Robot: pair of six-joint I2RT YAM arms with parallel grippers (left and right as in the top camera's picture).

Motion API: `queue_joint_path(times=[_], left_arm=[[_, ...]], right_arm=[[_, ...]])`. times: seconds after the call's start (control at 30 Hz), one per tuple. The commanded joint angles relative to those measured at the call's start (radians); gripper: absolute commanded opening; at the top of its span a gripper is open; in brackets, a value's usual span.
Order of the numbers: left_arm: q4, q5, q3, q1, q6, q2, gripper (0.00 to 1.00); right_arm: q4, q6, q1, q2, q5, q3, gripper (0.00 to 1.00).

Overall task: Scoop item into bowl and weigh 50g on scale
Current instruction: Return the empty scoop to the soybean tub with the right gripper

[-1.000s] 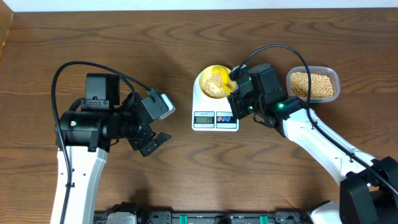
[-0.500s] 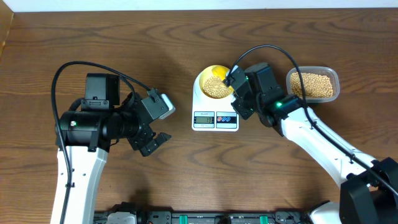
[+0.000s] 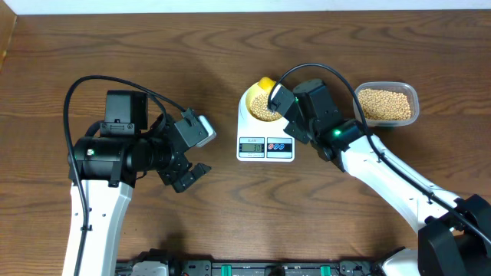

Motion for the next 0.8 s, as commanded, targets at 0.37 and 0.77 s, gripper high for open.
queue_joint_path(times=[0.37, 0.77], left_arm=[[-0.002, -0.002, 0.010, 0.003, 0.009, -0.007, 0.98], [-0.002, -0.002, 0.010, 0.003, 0.009, -0.007, 0.98]], right_arm=[[-0.196, 0.172, -0.238, -0.246, 0.039, 0.053, 0.01], [-0.625, 0.177, -0.607, -0.250, -0.100, 0.052, 0.01]])
